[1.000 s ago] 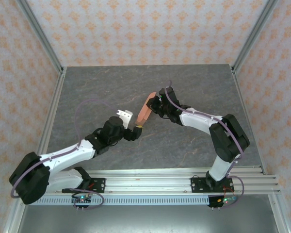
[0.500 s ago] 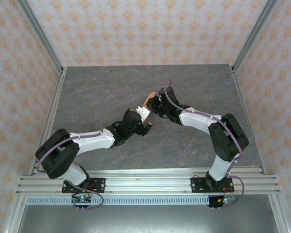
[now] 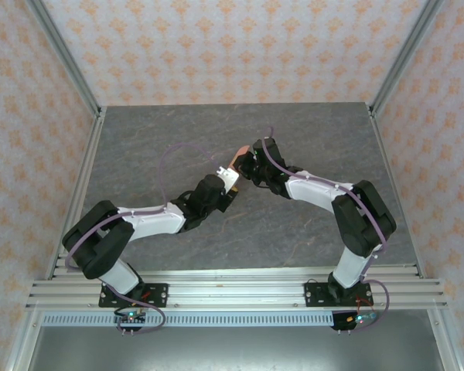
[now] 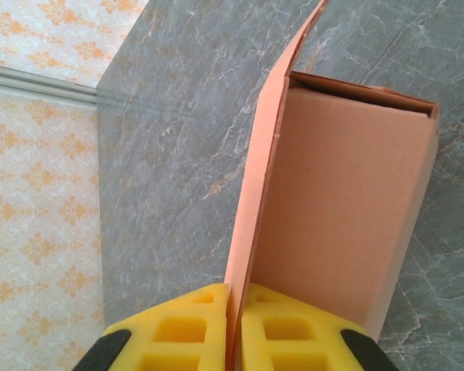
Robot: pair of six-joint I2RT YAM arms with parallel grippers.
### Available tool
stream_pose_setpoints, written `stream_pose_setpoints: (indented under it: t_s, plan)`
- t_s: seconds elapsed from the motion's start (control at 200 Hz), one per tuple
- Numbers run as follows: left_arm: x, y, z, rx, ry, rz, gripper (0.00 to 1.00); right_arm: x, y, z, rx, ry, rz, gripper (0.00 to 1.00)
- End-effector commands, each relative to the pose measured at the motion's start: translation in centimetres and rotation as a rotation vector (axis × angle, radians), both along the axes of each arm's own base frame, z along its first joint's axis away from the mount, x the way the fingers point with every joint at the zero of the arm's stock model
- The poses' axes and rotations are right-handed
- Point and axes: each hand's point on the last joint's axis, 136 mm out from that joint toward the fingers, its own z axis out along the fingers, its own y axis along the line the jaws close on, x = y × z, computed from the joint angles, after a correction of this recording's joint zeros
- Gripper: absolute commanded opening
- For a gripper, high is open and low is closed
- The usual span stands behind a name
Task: Fold the paper box
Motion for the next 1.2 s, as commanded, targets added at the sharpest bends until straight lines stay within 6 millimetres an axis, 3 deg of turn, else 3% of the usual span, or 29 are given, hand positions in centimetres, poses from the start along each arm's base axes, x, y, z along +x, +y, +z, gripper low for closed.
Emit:
stream_pose_setpoints:
  t_s: [0.0,0.14,0.32,0.445,0.576,0.771,0.971,1.196]
  plan:
    - [0.5,0.3,1.0,-0.076,-0.016,0.001,0.45,-0.9,-1.7,-2.5,-0.106,0.059,-0.023,0.13]
    - [0.2,0.7,1.2,-0.097,0.005,-0.030,0.38,-0.6,-2.3,0.0,-0.099,-0.004,-0.021,0.24]
    - [0.4,1.4,2.1,-0.096,0.048,-0.039,0.33,-0.6,-4.8,4.7,-0.137,-0.128,-0.008,0.35]
    - [0.1,1.6,3.5,-0.111,0.049,-0.087,0.31,-1.0,-6.9,7.9,-0.224,-0.265,0.082,0.44]
    - [-0.6,1.8,4.6,-0.117,0.069,-0.187,0.29,-1.2,-8.4,9.4,-0.312,-0.380,0.224,0.47]
    - [-2.6,2.0,4.9,-0.092,0.095,-0.375,0.29,-1.7,-8.2,8.2,-0.438,-0.512,0.484,0.50]
    - [-3.7,2.3,3.7,-0.002,0.182,-0.528,0.29,-4.9,-7.2,5.0,-0.531,-0.589,0.824,0.54]
    - [-4.0,2.0,2.5,0.038,0.194,-0.657,0.31,-4.5,-9.2,2.8,-0.707,-0.536,0.871,0.54]
